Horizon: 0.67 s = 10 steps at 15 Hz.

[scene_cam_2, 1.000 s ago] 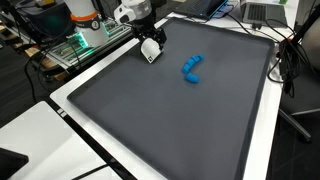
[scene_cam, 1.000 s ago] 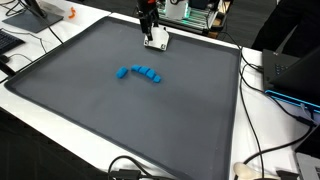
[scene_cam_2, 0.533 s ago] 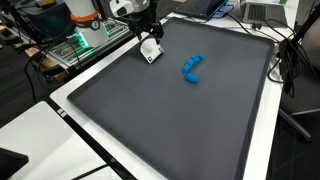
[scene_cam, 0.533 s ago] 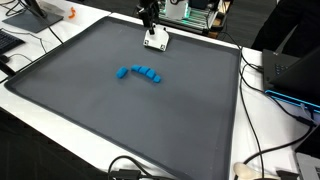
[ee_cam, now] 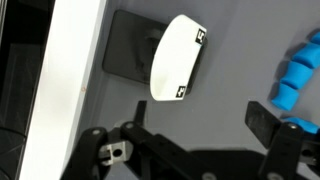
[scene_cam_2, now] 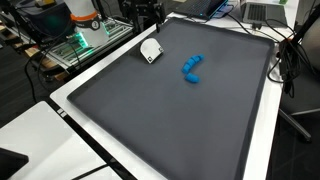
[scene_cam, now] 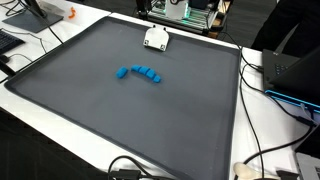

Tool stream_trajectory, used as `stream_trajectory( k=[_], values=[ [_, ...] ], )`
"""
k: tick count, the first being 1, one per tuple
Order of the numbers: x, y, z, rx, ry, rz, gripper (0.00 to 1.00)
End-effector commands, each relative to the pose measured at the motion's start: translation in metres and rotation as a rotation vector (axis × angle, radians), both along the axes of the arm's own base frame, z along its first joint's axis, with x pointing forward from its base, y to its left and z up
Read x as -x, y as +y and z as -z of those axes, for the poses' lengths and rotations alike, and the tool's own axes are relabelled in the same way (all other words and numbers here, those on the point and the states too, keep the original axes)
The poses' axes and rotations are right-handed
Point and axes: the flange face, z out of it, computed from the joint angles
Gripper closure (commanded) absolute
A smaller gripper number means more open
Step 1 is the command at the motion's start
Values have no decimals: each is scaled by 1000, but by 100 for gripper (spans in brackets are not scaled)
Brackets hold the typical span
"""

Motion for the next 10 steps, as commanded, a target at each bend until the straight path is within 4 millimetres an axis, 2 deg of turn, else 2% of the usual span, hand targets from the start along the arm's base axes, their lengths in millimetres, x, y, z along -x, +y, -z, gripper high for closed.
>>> stream_trajectory(
  k=[1, 6, 10],
  values=[
    [-19, 4, -43, 66, -47, -178, 0],
    [-60, 25, -91, 122, -65, -442, 0],
    [-87, 50, -112, 138, -133, -656, 0]
  ],
)
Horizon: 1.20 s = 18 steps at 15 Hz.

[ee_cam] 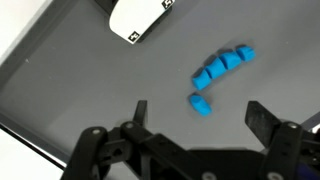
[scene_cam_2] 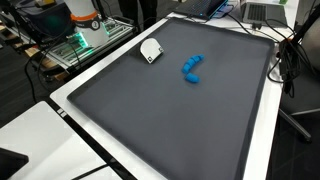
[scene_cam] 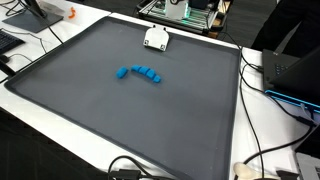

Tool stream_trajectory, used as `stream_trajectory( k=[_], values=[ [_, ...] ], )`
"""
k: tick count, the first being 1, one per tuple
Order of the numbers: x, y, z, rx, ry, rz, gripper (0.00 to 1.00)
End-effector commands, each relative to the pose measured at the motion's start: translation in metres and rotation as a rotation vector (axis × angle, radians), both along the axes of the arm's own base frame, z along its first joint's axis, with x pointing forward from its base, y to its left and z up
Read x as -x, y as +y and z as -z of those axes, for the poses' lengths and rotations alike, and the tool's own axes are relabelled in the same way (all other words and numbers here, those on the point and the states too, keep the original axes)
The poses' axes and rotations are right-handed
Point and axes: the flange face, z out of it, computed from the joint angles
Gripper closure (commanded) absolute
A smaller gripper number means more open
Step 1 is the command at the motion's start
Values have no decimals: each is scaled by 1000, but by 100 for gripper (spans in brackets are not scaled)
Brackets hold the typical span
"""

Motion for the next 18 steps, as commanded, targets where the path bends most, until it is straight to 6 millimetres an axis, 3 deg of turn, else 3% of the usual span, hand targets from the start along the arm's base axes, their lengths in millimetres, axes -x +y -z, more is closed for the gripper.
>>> stream_trajectory(
  k=[1, 7, 12, 16, 18],
  values=[
    [-26, 21, -8, 34, -7, -197, 0],
    [-52, 48, -15, 73, -39, -523, 0],
    [-59, 59, -14, 83, -47, -791, 0],
    [-57, 62, -10, 70, -41, -897, 0],
    [-56, 61, -13, 77, -46, -855, 0]
  ],
)
